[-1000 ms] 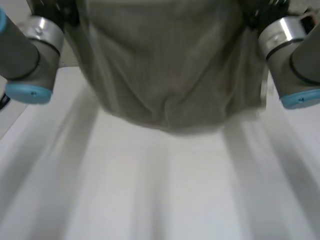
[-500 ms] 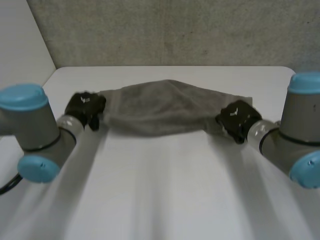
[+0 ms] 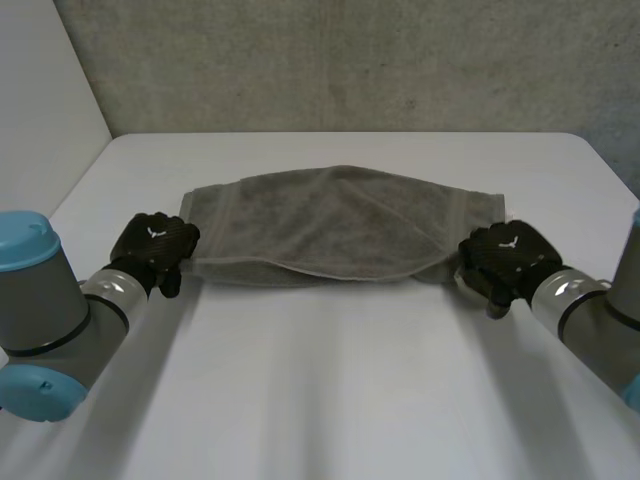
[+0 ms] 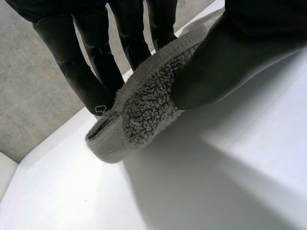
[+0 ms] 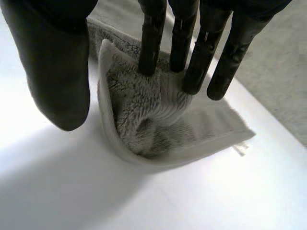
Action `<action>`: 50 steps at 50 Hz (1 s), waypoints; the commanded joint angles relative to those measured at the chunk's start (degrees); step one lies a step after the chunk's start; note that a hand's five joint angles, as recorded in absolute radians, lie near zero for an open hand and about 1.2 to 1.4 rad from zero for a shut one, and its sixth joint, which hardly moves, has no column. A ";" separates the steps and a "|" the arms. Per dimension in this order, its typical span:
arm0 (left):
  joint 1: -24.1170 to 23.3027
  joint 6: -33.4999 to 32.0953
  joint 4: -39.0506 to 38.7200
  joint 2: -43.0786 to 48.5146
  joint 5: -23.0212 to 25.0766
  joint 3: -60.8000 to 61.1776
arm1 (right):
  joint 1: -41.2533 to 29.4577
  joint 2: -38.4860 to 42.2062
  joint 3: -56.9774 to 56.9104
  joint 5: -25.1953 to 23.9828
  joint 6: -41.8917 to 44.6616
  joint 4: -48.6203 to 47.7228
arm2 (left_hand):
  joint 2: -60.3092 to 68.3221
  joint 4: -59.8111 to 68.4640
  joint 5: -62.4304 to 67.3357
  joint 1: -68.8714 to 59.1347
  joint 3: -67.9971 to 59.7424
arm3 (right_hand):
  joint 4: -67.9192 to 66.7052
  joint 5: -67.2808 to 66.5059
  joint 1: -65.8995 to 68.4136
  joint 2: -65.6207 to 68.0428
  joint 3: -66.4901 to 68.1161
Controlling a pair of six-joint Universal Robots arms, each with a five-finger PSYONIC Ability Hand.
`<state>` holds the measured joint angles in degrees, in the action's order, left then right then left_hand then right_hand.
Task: Fold the towel.
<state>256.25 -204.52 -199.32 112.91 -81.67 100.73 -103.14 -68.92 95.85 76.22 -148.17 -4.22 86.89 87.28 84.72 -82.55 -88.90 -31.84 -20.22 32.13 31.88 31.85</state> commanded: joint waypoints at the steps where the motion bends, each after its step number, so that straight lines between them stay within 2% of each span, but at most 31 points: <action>1: 0.22 0.18 0.16 -2.08 -0.15 0.52 | 2.24 -8.93 3.37 -2.83 -5.01 -2.19 | -6.89 -7.28 -14.72 2.55 8.90 | 3.92 2.30 -4.21 -3.97 -3.94; 7: 0.30 0.27 0.07 -3.14 -0.15 0.61 | 3.29 -13.35 4.34 -4.24 -11.00 -2.20 | -6.89 -7.28 -14.72 2.55 8.90 | 1.23 -0.39 -1.52 -1.28 -1.25; 9: 0.30 0.27 0.07 -3.22 -0.15 0.78 | 3.30 -15.27 4.78 -7.21 -12.76 -1.50 | -6.89 -7.28 -14.72 2.55 8.90 | -16.83 -18.45 16.54 16.79 16.82; 12: 0.30 0.27 0.07 -3.22 -0.15 0.79 | 3.38 -15.89 4.96 -8.90 -12.85 -1.40 | -6.89 -7.28 -14.72 2.55 8.90 | -19.79 -21.41 19.50 19.75 19.78; 15: 0.30 0.27 0.07 -3.14 -0.15 0.87 | 3.82 -16.16 4.78 -10.57 -13.38 -0.70 | -6.89 -7.28 -14.72 2.55 8.90 | -13.40 -15.02 13.11 13.36 13.39; 17: 0.22 0.27 0.16 -3.14 -0.24 0.87 | 5.48 -16.16 5.13 -10.31 -13.55 1.48 | -6.89 -7.28 -14.72 2.55 8.90 | 8.53 6.91 -8.82 -8.58 -8.55; 20: 0.22 0.35 0.16 -3.14 -0.33 0.87 | 6.11 -16.16 5.22 -10.04 -14.08 2.37 | -6.89 -7.28 -14.72 2.55 8.90 | 10.32 8.70 -10.60 -10.36 -10.33; 25: 0.04 1.93 0.51 -3.31 -0.33 0.70 | 5.93 -14.50 6.54 -7.67 -24.34 0.71 | -6.89 -7.28 -14.72 2.55 8.90 | 11.16 9.54 -11.45 -11.20 -11.17; 29: 0.04 3.42 0.60 -3.75 -0.33 0.61 | 5.58 -12.48 7.94 -6.53 -27.26 -0.61 | -6.89 -7.28 -14.72 2.55 8.90 | 11.82 10.21 -12.11 -11.87 -11.84; 36: 0.30 4.40 0.60 -4.46 -0.33 0.52 | 0.92 -11.06 12.52 -2.40 -27.00 -6.59 | -6.89 -7.28 -14.72 2.55 8.90 | 17.04 15.43 -17.33 -17.09 -17.06; 41: 0.30 4.48 0.60 -4.46 -0.33 0.43 | -2.15 -7.38 14.01 2.87 -26.91 -11.33 | -6.89 -7.28 -14.72 2.55 8.90 | 20.58 18.96 -20.86 -20.62 -20.59; 50: 0.30 4.48 0.69 -4.46 -0.33 0.43 | -5.67 -1.57 11.55 5.16 -25.86 -16.17 | -6.89 -7.28 -14.72 2.55 8.90 | 19.90 18.29 -20.19 -19.95 -19.92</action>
<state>256.56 -200.01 -198.69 108.43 -82.00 101.18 -106.61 -75.05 109.39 79.55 -174.98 -16.57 86.89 87.28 84.72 -82.55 -88.90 -15.70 -4.22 14.78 14.97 15.00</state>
